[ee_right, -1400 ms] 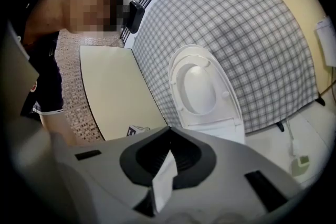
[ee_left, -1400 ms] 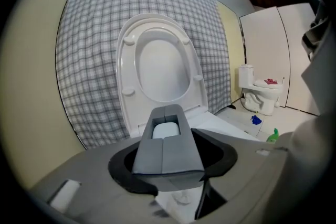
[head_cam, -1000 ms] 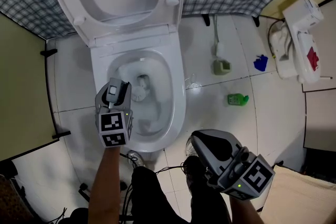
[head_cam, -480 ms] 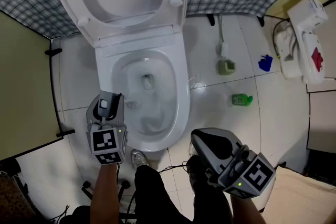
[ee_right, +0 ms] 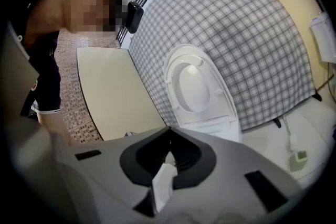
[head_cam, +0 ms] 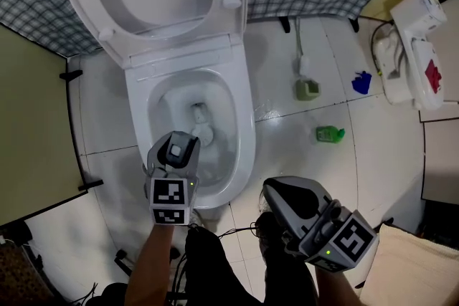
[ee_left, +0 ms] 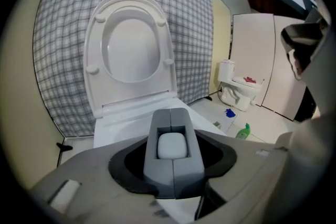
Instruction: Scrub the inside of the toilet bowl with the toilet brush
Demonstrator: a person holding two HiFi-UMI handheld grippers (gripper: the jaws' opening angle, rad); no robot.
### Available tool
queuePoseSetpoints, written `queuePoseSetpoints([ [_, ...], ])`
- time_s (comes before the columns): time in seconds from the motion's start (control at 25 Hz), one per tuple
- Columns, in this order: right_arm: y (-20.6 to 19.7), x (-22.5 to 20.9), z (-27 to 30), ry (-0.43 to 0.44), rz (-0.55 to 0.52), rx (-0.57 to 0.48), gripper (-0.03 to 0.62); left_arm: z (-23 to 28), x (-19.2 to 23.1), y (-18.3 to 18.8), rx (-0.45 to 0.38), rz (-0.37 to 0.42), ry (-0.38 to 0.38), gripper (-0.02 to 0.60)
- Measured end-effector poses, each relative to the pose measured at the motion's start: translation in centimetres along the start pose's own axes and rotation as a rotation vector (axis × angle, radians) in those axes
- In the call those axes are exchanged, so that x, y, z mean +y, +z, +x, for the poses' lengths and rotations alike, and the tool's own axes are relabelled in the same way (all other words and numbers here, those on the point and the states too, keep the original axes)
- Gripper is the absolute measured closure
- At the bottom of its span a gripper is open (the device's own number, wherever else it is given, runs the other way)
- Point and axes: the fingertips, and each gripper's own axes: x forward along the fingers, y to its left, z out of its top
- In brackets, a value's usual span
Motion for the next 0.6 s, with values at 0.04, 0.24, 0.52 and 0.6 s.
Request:
queuePoseSetpoints([
  [0.04, 0.0, -0.1, 0.0, 0.001, 0.001, -0.001, 0.594, -0.5, -0.7, 0.3, -0.007, 0.011, -0.021, 0.368],
  [0.24, 0.2, -0.4, -0.1, -0.002, 0.005, -0.009, 0.594, -2.1, -3.9, 2.6, -0.039, 0.045, -0.12, 0.37],
  [0.52, 0.6, -0.4, 0.0, -0.005, 0.005, -0.015, 0.594, -2.6, -8.0, 6.7, -0.098, 0.071, -0.245, 0.37],
  [0.6, 0.5, -0.4, 0.1, -0.003, 0.006, -0.015, 0.594, -2.0, -8.7, 7.0, -0.109, 0.088, -0.25, 0.37],
])
